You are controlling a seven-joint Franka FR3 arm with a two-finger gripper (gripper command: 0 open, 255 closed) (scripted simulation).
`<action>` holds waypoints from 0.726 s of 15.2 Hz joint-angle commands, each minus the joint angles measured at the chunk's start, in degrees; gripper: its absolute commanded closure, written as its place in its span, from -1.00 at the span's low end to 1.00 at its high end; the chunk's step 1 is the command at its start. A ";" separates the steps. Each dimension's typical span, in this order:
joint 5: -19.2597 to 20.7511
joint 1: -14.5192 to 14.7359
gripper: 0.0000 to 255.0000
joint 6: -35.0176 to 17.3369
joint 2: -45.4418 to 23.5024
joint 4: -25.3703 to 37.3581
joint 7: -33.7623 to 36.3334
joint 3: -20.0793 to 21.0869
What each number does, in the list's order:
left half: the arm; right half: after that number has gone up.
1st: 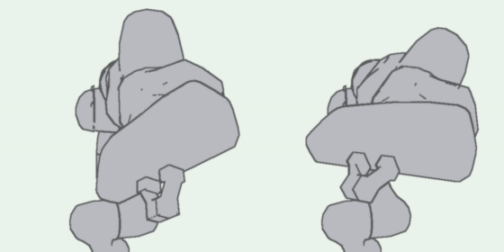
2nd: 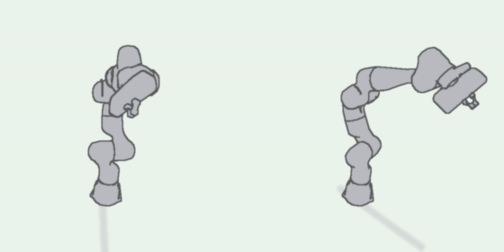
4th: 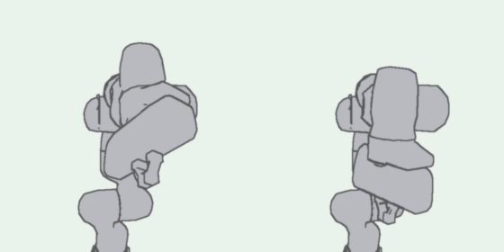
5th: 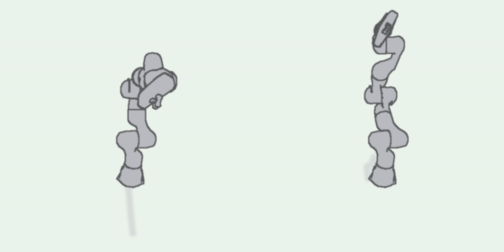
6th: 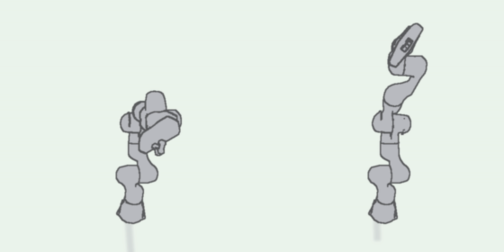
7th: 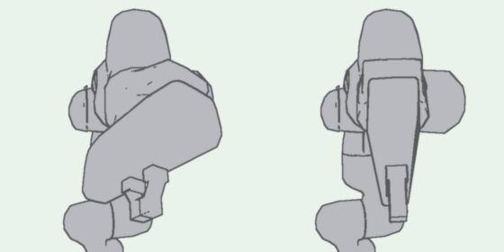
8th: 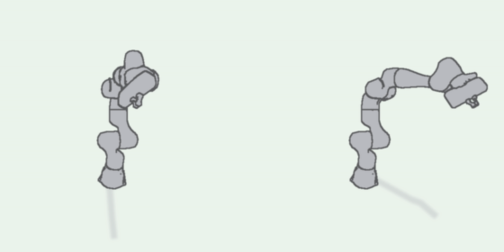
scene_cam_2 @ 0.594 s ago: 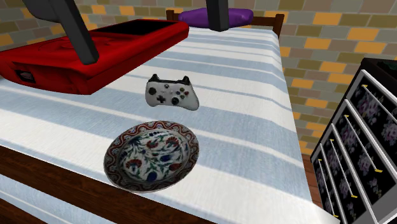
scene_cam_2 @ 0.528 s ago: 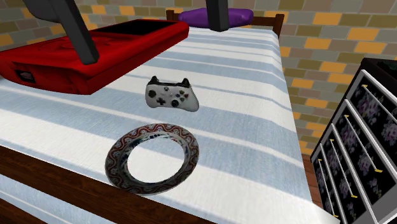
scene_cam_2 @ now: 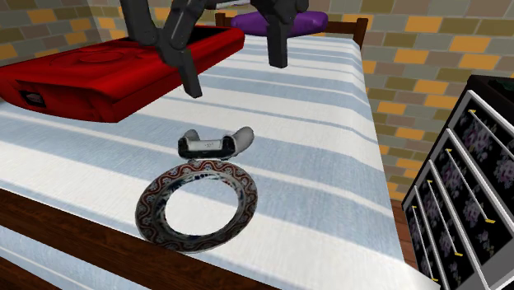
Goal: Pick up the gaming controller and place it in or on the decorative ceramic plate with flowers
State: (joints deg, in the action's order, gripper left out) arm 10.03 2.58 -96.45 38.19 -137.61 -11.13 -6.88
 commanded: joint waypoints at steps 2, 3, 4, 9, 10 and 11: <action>0.75 1.42 -1.00 -5.56 -5.79 1.44 -7.90 -3.84; 0.71 1.98 -1.00 -7.17 -7.76 2.12 -10.41 -4.97; 0.55 2.55 -1.00 -8.72 -9.80 2.88 -12.94 -6.04; -2.09 5.48 -1.00 -15.47 -20.61 7.96 -26.05 -10.65; -2.98 6.05 -1.00 -16.58 -22.87 9.20 -28.77 -11.40; -3.99 6.62 -1.00 -17.58 -25.15 10.52 -31.50 -12.09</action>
State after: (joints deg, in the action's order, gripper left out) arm 7.03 8.50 -112.88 15.25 -128.25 -39.76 -18.38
